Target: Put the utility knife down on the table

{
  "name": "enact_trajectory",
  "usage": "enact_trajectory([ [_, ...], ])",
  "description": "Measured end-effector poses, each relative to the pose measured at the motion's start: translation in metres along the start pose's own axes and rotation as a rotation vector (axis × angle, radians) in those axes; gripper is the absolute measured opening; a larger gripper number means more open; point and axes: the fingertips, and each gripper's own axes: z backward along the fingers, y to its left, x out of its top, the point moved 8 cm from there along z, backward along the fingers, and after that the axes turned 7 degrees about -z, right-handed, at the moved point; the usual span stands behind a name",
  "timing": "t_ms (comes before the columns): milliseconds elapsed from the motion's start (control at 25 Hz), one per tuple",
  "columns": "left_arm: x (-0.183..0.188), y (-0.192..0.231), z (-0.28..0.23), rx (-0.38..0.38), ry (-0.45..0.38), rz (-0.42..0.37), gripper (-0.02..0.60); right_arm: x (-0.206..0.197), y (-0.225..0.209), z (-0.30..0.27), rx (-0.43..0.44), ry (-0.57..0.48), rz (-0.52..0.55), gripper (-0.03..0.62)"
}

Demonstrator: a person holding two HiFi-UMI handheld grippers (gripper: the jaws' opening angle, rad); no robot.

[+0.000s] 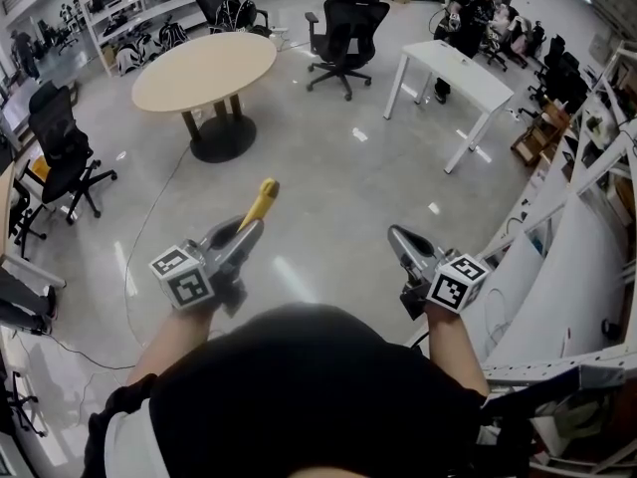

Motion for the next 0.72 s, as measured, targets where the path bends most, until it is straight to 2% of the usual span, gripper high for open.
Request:
enact_trajectory([
  [280, 0.0, 0.055, -0.014, -0.013, -0.002, 0.037, 0.057, 0.007, -0.019, -0.047, -0.025, 0.016, -0.001, 0.014],
  [480, 0.02, 0.139, -0.023, -0.062, -0.023, 0.049, 0.057, 0.022, -0.025, -0.124, -0.063, 0.004, 0.02, 0.014],
  [720, 0.08, 0.247, -0.032, -0.112, -0.037, 0.026, 0.057, 0.057, -0.027, -0.234, -0.092, -0.023, 0.059, 0.014],
])
